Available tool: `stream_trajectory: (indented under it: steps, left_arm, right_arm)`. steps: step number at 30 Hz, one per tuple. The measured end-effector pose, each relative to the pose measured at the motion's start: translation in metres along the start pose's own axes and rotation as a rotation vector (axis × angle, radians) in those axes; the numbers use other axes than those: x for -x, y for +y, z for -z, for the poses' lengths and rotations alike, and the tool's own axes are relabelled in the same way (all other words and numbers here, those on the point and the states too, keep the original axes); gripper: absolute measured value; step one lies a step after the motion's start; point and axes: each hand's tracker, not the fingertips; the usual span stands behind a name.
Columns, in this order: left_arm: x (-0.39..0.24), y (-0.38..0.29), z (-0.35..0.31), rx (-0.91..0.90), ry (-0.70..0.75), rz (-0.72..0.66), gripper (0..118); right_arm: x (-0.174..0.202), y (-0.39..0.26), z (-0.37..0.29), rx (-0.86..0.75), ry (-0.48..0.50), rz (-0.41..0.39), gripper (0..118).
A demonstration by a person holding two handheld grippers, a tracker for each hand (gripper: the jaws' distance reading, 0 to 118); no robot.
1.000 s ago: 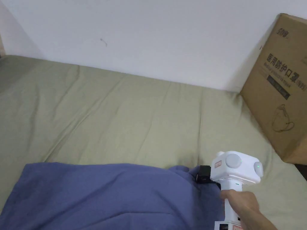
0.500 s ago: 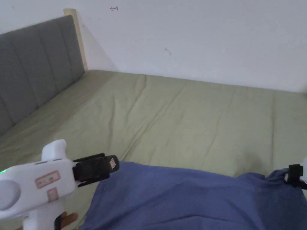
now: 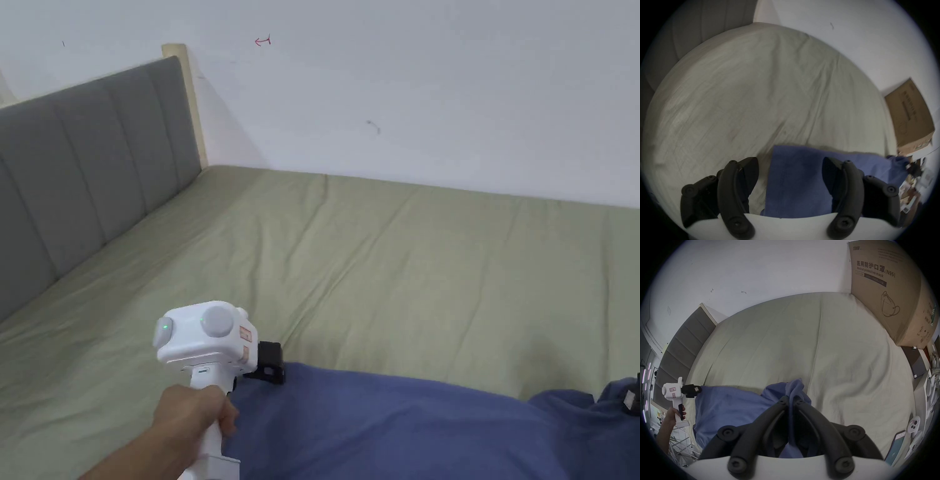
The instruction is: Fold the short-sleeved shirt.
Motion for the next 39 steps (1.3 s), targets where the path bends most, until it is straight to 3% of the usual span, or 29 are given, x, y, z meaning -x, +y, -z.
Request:
stream_trajectory:
  steps: [1,2,3,4,5,6,8,13,19,23,32,39]
  left_arm:
    - [-0.005,0.0,-0.005,-0.016,0.027,0.023,74]
    - [-0.008,-0.001,-0.011,-0.052,0.042,0.044,57]
    - [-0.011,0.002,-0.013,-0.07,0.015,0.044,32]
    - [-0.01,0.001,-0.016,-0.061,0.003,0.055,32]
    - [-0.013,0.001,-0.018,-0.056,-0.015,0.069,21]
    - [-0.017,0.003,-0.02,-0.059,0.004,0.093,2]
    - [-0.017,0.008,-0.028,-0.083,0.0,0.158,3]
    - [-0.02,0.018,-0.086,-0.193,-0.071,0.172,3]
    - [-0.022,0.001,-0.196,-0.347,-0.134,0.242,3]
    - [-0.017,-0.009,-0.27,-0.426,-0.202,0.21,3]
    - [-0.024,-0.003,-0.419,-0.623,-0.237,0.224,3]
    - [-0.041,0.008,-0.497,-0.717,-0.237,0.229,3]
  right_arm:
    - [0.0,0.0,0.0,0.002,-0.001,-0.004,2]
    - [0.003,-0.001,0.0,0.002,-0.001,-0.01,2]
    - [0.005,-0.002,-0.001,0.005,0.001,-0.017,2]
    - [0.007,-0.003,-0.002,0.006,0.002,-0.024,2]
    - [0.006,-0.002,-0.001,0.005,0.001,-0.032,2]
    - [0.008,-0.003,-0.002,0.005,0.001,-0.035,2]
    - [0.01,-0.004,-0.009,0.004,0.014,-0.038,2]
    - [0.011,0.002,-0.049,-0.073,0.007,-0.057,2]
    - [0.008,0.007,-0.14,-0.207,0.045,-0.029,2]
    - [0.011,0.011,-0.208,-0.312,0.078,-0.004,2]
    - [0.04,0.038,-0.353,-0.525,0.041,-0.054,2]
    - [0.062,0.071,-0.423,-0.62,0.02,-0.066,2]
